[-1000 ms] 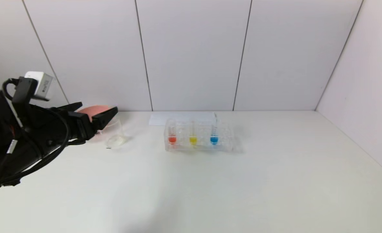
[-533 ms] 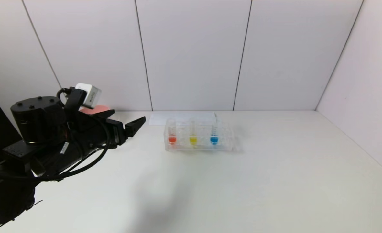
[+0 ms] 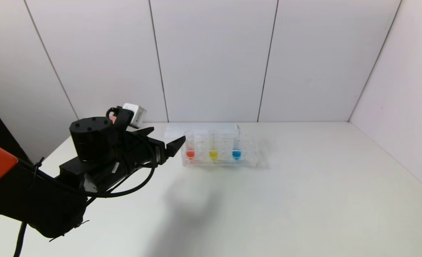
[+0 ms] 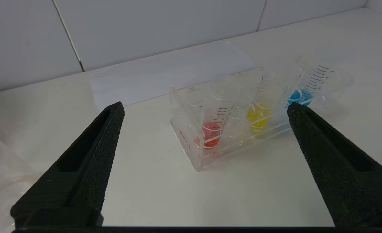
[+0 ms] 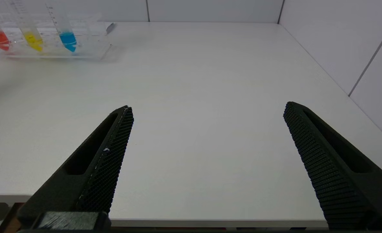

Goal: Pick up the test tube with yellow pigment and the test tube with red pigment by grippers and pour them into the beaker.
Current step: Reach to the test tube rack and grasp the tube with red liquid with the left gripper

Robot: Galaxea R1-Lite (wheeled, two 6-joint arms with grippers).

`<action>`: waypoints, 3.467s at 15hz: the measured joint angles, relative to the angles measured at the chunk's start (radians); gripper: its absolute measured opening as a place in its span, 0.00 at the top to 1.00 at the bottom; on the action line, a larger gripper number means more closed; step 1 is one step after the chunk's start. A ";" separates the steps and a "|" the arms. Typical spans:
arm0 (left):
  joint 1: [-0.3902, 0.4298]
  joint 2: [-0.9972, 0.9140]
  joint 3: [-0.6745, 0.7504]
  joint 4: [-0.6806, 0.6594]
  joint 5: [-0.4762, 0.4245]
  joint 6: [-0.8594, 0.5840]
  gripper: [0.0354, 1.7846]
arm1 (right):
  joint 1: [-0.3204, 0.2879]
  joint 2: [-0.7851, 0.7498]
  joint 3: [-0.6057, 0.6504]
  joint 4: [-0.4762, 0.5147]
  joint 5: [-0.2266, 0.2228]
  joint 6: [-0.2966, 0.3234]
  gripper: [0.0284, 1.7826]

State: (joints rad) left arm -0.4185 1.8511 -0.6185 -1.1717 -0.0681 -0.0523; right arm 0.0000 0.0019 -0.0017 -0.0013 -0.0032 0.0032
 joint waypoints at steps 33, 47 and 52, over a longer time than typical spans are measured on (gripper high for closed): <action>-0.135 0.349 -0.279 -0.038 0.373 0.027 0.01 | 0.000 0.000 0.000 0.000 0.000 0.000 0.05; -0.129 0.358 -0.285 -0.039 0.358 0.027 0.76 | 0.000 0.000 0.000 0.000 0.000 0.000 0.05; -0.127 0.358 -0.284 -0.044 0.362 0.028 0.76 | 0.000 0.000 0.000 0.000 0.000 0.000 0.05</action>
State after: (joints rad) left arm -0.5460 2.2087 -0.9030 -1.2155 0.2938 -0.0245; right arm 0.0000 0.0019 -0.0017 -0.0013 -0.0032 0.0032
